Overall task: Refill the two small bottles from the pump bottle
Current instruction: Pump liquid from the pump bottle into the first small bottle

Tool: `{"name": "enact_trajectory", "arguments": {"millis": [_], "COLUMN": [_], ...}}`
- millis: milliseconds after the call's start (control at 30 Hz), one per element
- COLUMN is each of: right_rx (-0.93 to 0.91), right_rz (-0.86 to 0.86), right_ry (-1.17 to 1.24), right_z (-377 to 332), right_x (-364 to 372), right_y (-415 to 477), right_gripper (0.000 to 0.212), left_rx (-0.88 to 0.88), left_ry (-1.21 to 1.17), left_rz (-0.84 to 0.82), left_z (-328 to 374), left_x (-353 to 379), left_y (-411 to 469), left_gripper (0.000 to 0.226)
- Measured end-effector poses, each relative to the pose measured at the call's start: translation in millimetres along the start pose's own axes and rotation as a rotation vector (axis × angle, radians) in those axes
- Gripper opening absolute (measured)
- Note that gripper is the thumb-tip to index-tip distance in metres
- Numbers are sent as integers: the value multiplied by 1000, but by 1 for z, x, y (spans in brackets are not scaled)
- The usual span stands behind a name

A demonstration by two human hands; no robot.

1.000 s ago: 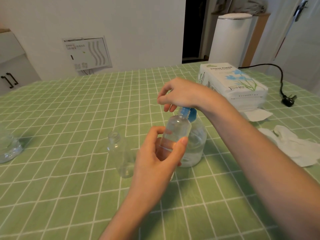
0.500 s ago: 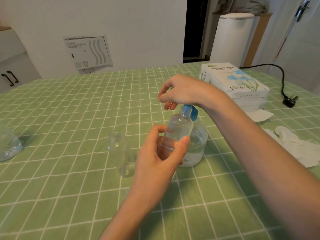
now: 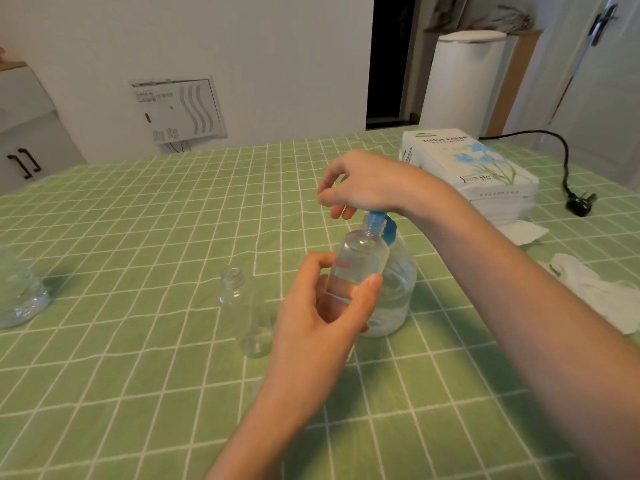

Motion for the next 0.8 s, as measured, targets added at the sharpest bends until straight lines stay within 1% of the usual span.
{"name": "enact_trajectory", "arguments": {"millis": [233,467,800], "right_rx": [28,-2,13], "right_rz": [-45,15,-22], "right_ry": [-2,-40,-5], "right_z": [7,1,3], "right_x": [11,-4,6], "right_y": [0,-1,-2], "right_gripper": [19,18,21], "left_rx": [-21,-5,-15], "left_ry": [3,-6,12], "left_rz": [6,-8,-2], "left_z": [-4,-1,-6], "left_x": [-1,1,0], "left_y": [-1,0,0], "left_gripper": [21,18,19]}}
Point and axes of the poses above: each hand's wrist, its own y-axis towards the middle knuckle, its own x-axis out of the palm, z = x × y, the point moved 9 cm from there along y, towards the middle knuckle, and after that the axes turned 5 degrees about -x, right-handed, at the moved point
